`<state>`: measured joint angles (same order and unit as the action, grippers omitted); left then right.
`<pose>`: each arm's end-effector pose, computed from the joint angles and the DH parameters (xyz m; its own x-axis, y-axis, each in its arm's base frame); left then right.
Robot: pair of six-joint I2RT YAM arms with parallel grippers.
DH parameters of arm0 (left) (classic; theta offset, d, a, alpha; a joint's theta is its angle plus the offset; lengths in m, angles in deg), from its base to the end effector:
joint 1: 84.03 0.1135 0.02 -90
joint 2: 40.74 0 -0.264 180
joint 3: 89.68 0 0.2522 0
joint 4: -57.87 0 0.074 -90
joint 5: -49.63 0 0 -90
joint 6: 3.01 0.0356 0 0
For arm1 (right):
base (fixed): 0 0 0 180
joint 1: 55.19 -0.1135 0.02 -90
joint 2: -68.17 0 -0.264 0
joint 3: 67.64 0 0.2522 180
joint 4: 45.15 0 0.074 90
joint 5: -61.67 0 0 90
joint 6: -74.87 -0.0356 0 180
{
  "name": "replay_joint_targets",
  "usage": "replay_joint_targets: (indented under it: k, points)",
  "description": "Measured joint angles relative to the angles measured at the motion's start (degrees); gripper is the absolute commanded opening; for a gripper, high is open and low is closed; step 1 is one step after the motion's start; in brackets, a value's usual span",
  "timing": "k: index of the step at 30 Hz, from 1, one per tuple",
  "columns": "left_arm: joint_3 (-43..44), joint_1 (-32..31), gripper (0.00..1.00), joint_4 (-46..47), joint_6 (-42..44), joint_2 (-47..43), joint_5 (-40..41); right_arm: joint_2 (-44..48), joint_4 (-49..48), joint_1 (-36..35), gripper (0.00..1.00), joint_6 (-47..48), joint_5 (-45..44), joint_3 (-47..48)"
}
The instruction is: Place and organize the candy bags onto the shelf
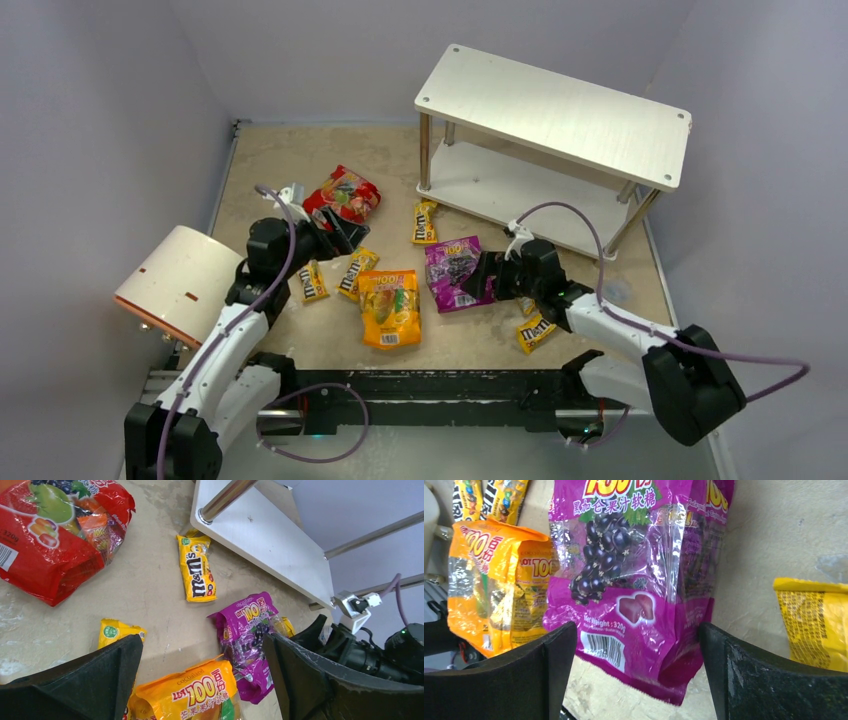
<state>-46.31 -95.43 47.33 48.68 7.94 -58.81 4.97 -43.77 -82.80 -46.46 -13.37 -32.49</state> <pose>0.1943 -0.0507 0.2590 -0.5112 -0.4968 -0.7013 0.2152 0.7160 -0.6641 0.1889 0.1092 0.1773 -0.7083 0.1964 -0.6780 -0.3262 0.7607 0.5612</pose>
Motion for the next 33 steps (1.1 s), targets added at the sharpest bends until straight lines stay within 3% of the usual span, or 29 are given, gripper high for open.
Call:
replay_joint_targets:
  k: [2, 6, 10, 18, 24, 28, 33]
  points:
    - [-0.02, 0.00, 1.00, 0.57, 0.00, 0.35, -0.52, -2.67, -2.29, -1.09, 0.75, 0.02, -0.81, -0.02]
    - [-0.26, 0.00, 1.00, 0.55, 0.00, 0.46, -1.03, -8.46, -6.01, -1.88, 0.30, 0.17, -2.10, -0.02]
    - [-0.26, 0.00, 1.00, 0.55, 0.00, 0.20, -1.36, -9.64, -10.12, -2.01, 0.00, -0.87, -1.46, 0.02]
    - [-0.46, -0.11, 1.00, 0.57, -0.02, -0.76, -1.55, 2.69, -5.99, -2.32, 0.00, -0.83, -1.75, -0.96]
    - [-0.61, -0.26, 1.00, 0.59, -0.02, -0.66, -1.60, 12.55, -5.51, -2.38, 0.00, -0.74, -6.82, -0.94]
    - [-1.18, -0.26, 1.00, 0.50, -0.04, -0.63, -1.60, 11.89, -7.74, -2.36, 0.00, -0.87, -12.13, -0.44]
    - [-1.38, -0.26, 1.00, 0.52, -0.02, -1.03, -1.51, 2.32, -11.91, -2.36, 0.00, -1.44, -19.89, 3.91]
